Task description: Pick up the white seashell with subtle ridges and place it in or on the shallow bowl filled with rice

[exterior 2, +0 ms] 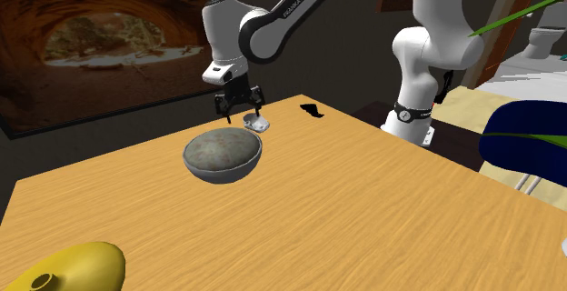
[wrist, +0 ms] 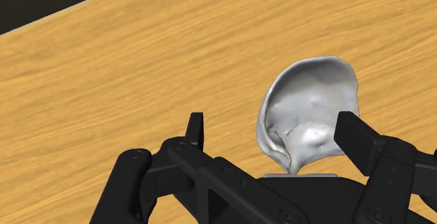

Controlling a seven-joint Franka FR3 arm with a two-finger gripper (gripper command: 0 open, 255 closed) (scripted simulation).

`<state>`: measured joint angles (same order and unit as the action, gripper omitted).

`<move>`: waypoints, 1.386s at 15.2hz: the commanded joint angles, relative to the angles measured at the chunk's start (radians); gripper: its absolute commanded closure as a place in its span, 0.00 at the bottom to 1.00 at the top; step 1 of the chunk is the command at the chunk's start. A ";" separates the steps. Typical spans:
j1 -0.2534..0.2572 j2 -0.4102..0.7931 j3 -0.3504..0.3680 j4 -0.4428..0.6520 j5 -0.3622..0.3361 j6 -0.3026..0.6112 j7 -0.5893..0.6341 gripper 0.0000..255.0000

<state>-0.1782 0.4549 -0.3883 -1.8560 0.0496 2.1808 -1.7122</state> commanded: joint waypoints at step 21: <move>0.005 -0.034 -0.008 0.018 -0.013 -0.049 0.002 1.00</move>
<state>-0.1759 0.4304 -0.3945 -1.8420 0.0404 2.1444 -1.7123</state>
